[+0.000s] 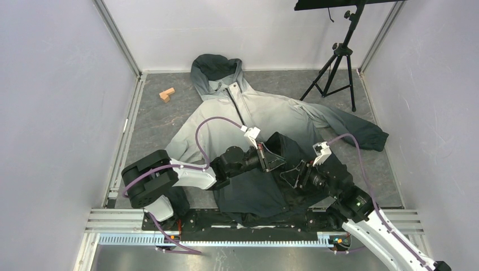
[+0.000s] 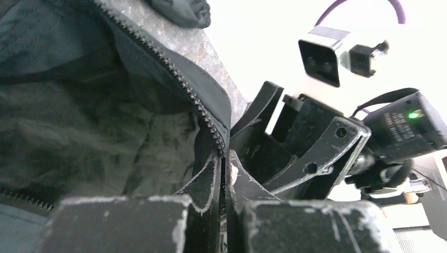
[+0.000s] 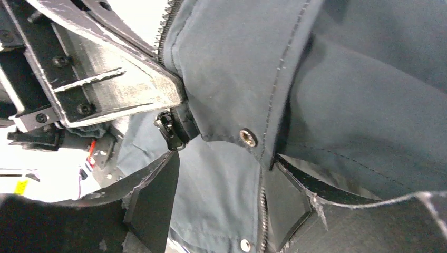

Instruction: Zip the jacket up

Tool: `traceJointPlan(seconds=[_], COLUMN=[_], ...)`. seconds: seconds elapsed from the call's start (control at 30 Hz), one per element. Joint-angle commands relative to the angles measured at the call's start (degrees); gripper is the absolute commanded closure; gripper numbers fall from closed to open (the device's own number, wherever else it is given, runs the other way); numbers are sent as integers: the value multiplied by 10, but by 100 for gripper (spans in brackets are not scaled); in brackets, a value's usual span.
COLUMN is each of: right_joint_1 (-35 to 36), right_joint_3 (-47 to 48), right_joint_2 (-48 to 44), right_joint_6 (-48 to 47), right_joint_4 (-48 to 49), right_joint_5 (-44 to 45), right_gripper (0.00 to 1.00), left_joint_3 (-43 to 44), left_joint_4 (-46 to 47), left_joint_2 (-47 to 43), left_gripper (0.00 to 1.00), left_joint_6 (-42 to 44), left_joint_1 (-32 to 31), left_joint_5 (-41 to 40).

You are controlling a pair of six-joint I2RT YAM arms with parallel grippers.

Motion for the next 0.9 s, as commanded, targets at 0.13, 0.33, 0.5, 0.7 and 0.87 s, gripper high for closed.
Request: traceJointPlan(seconds=[0.13,0.33,0.5,0.7,0.87], right_joint_1=[-1,-1,-1,-1,-1], right_joint_3=[-119,-137,-176,-143,-89], right_joint_2=[-58,-152,-229,-203,-179], right_joint_6=[118,149,181,153,116], right_joint_4=[286,278,284,248,141], right_joint_5=[-60,2,33,50,111], right_gripper=[33,19,15,19,31], left_joint_3=[1,-9,-9,-12,-19], left_joint_4=[103,123,128,133,134], left_joint_2=[-14,-15,-14,-13,-14], left_gripper=[98,98,98,98,98], left_joint_6=[-8,-27,-33,-37,-35], left_joint_1=[6,14,16,16,16], left_joint_5=[-1,0,6,12,12])
